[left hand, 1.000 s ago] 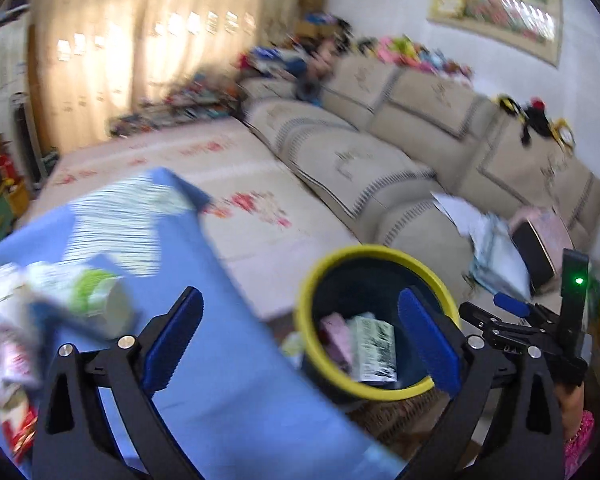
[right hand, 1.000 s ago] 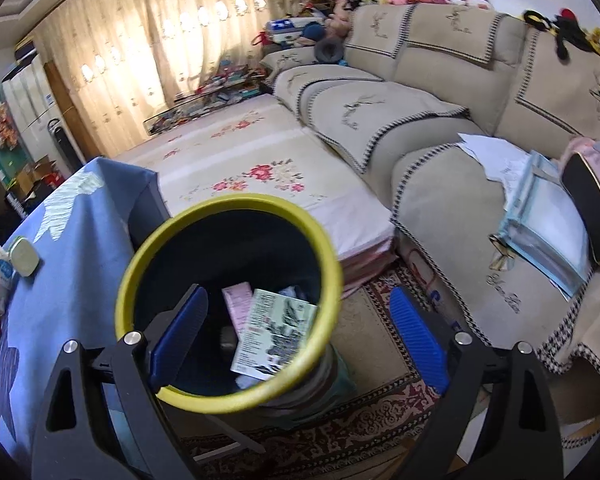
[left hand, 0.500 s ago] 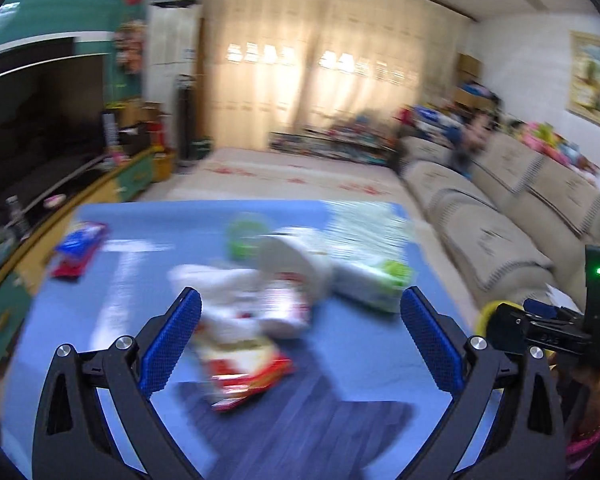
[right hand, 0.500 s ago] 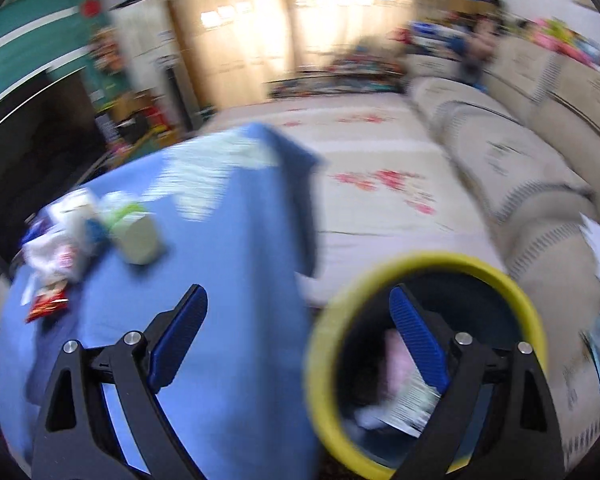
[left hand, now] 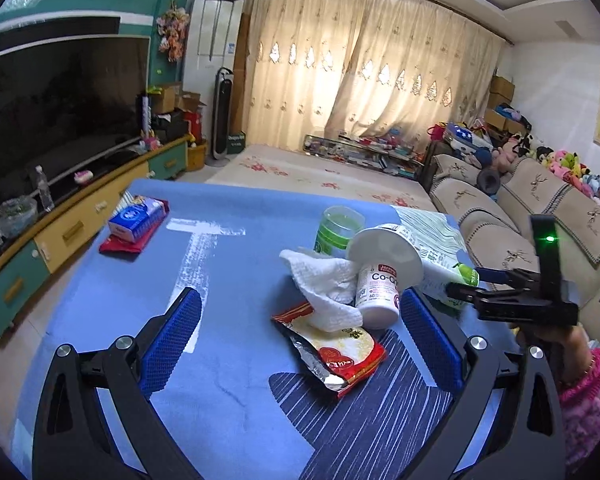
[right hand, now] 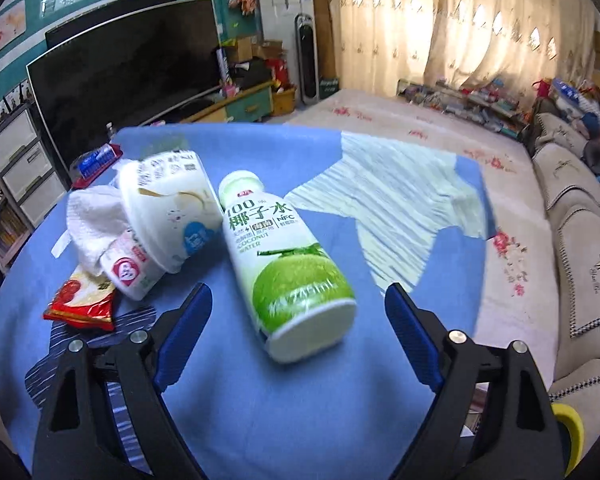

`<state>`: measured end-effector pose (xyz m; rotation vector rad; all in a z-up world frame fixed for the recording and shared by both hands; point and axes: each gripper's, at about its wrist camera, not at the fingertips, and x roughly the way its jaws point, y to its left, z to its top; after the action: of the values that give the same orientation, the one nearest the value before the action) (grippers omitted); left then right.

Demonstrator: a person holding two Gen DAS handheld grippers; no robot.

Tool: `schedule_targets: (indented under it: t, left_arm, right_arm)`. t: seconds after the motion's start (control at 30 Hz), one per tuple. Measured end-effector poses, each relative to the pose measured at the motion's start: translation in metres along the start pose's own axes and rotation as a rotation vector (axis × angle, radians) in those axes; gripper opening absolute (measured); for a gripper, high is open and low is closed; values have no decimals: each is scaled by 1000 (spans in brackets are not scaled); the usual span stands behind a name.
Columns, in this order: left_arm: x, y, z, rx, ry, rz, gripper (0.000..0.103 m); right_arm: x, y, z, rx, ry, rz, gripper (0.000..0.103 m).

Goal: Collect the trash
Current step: 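Reach the right gripper to the clear plastic cup and grasp it, then carry the clear cup with the right gripper into the bin and release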

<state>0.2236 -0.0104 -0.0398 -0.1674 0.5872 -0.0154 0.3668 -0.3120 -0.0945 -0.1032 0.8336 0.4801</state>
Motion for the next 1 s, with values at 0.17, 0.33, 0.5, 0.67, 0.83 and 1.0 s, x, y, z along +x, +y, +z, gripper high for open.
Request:
schedule_targets:
  t: [0.17, 0.33, 0.5, 0.67, 0.83, 1.0]
  left_arm:
    - [11, 6, 2, 0, 21, -35, 98]
    - [16, 18, 5, -28, 44, -74, 98]
    - [13, 32, 2, -48, 46, -92, 98]
    - [4, 46, -7, -72, 57, -110, 98]
    - [-15, 52, -19, -60, 49, -114, 98]
    - [-35, 54, -31, -53, 48, -112, 98]
  right_arm:
    - [15, 1, 1, 13, 38, 20, 64]
    - [2, 7, -1, 39, 9, 20, 58]
    - [-44, 23, -1, 73, -85, 13, 52]
    - [-84, 48, -3, 90, -152, -14, 49]
    - [-108, 70, -13, 105, -164, -34, 49]
    - [-121, 83, -28, 124, -159, -52, 49]
